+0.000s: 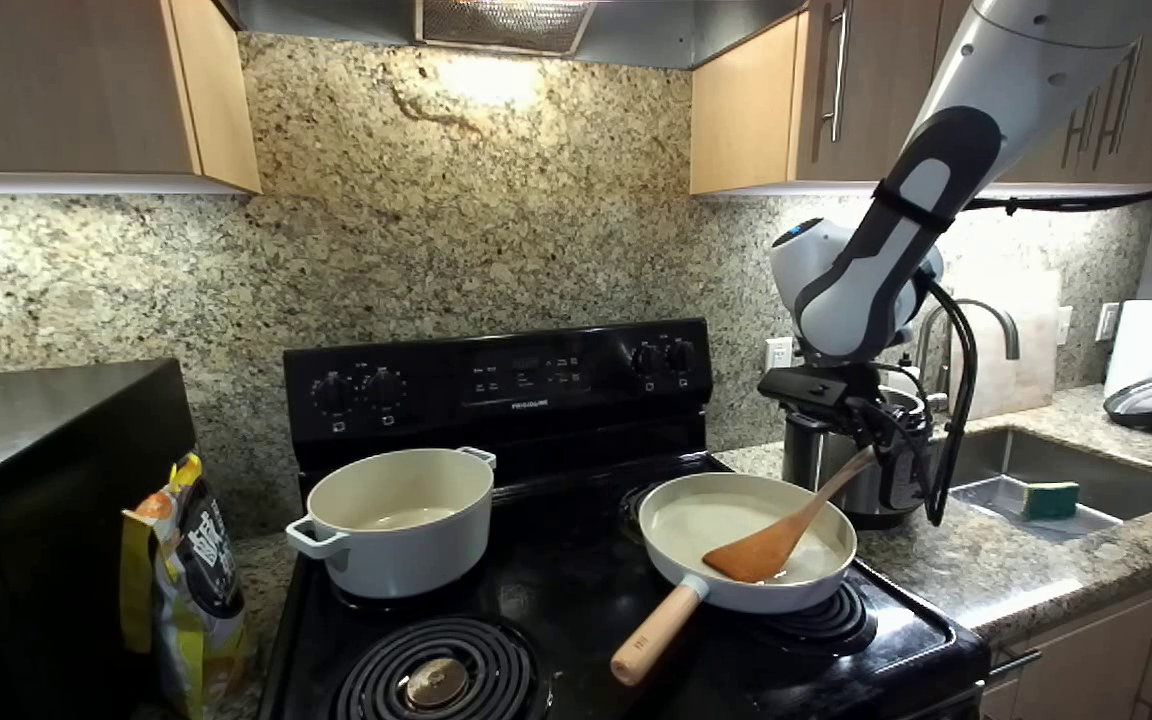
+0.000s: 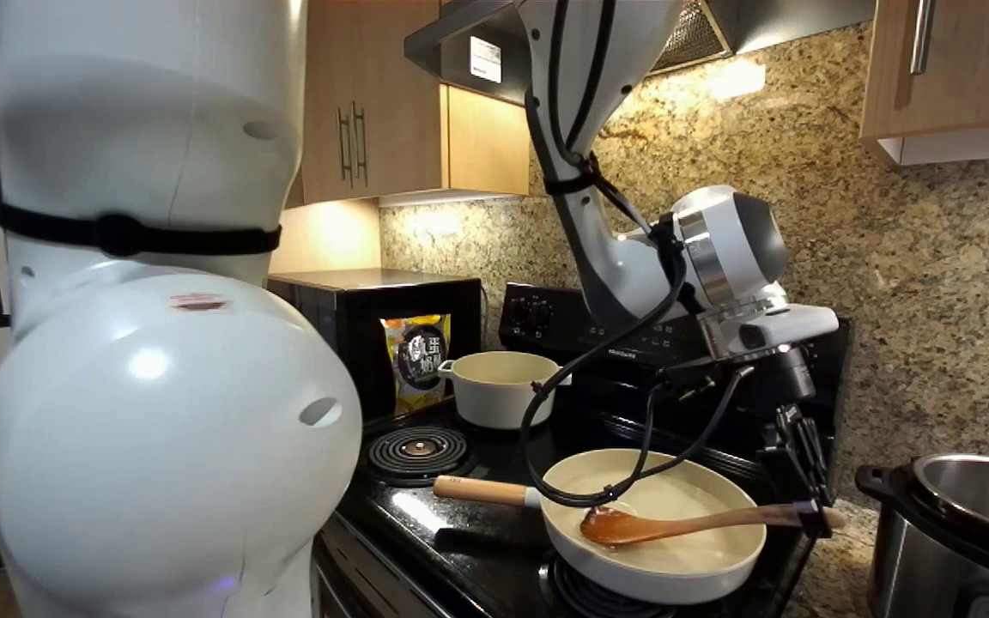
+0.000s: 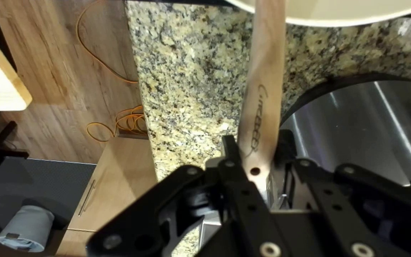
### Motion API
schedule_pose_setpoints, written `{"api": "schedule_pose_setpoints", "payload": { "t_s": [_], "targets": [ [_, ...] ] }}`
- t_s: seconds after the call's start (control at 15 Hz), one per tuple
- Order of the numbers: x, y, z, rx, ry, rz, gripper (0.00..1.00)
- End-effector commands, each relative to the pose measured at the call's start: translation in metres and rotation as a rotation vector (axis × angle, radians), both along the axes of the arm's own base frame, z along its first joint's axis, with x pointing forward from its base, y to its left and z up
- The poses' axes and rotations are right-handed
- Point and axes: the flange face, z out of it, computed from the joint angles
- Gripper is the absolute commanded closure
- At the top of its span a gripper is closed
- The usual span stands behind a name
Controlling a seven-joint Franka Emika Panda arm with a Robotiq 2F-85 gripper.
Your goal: Pick up the cooking stick and stir in the pan
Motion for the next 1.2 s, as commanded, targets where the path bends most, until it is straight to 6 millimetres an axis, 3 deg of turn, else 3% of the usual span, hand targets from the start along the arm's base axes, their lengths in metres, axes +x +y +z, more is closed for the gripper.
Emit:
{"api": "schedule_pose_setpoints", "payload": {
  "t_s": [0.0, 0.2, 0.4, 1.13],
  "targets": [
    [-0.013, -0.024, 0.019, 0.006, -0.012, -0.037, 0.90],
    [-0.013, -0.040, 0.030, 0.002, -0.036, -0.083, 0.90],
    [-0.005, -0.043, 0.034, -0.006, -0.054, -0.103, 0.90],
    [0.044, -0.008, 0.041, -0.035, -0.083, -0.066, 0.90]
  ]
}}
